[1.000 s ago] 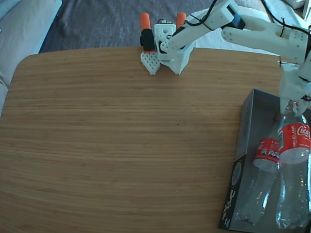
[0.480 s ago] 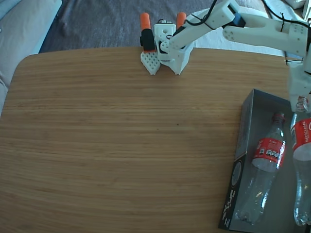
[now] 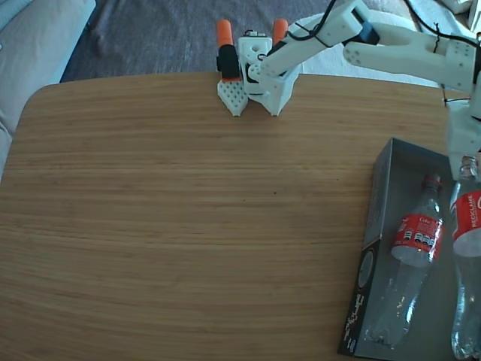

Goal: Grasp the bottles and put them in the box.

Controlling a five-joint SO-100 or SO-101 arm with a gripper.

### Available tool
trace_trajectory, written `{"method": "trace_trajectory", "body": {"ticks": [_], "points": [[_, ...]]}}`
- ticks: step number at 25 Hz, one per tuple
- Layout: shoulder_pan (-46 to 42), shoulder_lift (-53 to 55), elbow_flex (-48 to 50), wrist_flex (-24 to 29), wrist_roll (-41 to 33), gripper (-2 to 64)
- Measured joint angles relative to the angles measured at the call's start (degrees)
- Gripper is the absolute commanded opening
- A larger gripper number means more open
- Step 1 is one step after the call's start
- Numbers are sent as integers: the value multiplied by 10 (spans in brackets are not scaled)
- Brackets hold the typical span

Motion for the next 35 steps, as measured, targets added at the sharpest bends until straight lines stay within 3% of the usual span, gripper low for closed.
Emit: {"method": "trace_trajectory", "body": {"ticks": [35], "points": [[21,-113,-106,-11,0,-3]]}}
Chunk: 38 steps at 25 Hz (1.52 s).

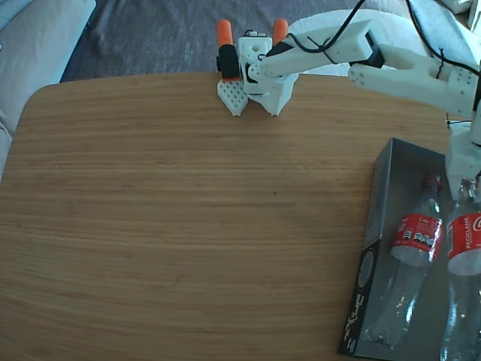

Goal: Grasp the bottles and put them in the box.

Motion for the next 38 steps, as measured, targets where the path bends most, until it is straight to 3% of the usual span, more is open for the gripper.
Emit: {"method": "trace_trajectory", "body": {"ticks": [3,7,10,21,25,30,33,38], "points": [[-7,0,0,0,1,30],[-13,0,-3,0,37,261],[-7,0,-4,2,83,328],[39,0,-4,4,98,328],[113,10,-4,37,97,328],[207,54,-4,114,99,325],[236,90,-4,117,98,253],[292,145,21,117,98,51]]}}
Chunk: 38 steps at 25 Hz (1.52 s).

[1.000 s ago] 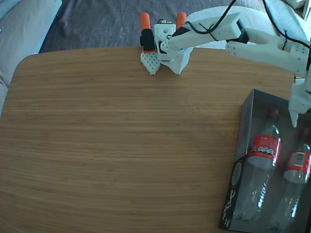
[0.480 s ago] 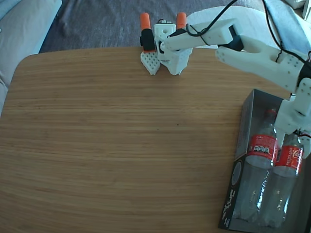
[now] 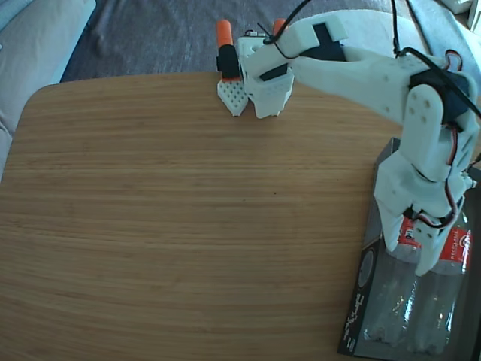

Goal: Grasp the bottles and put them in the box.

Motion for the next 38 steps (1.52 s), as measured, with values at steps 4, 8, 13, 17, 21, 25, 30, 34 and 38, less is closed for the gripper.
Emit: {"method": "trace_trajectory", "body": {"ticks": [4,8,13,17,21,25,30,34,38], "points": [[27,35,38,0,0,-3],[69,59,55,0,0,-3],[117,72,58,0,0,-3],[149,73,58,0,0,-3],[182,76,81,0,0,-3],[199,76,135,0,3,-1],[200,134,246,-18,0,-1],[206,200,345,-62,0,-2],[202,259,434,-94,-1,-2]]}}
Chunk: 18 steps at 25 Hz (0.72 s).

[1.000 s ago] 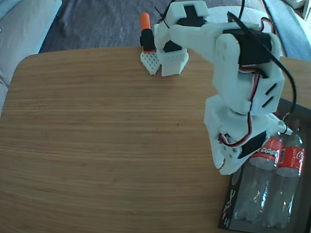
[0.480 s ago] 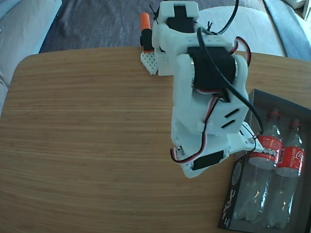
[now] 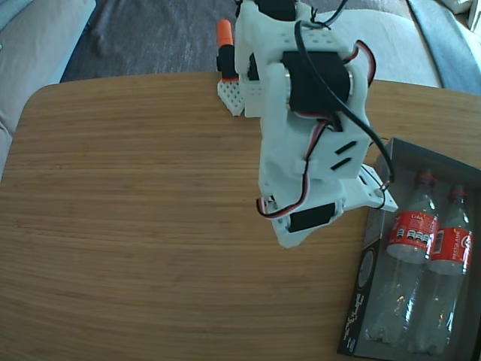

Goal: Grasp the bottles and put them in the box.

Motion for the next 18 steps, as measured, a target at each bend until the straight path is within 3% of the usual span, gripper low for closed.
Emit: {"method": "trace_trajectory", "body": {"ticks": [9,13,18], "points": [[7,126,185,-98,2,-2],[15,189,279,-158,44,1],[18,248,371,-193,60,4]]}}
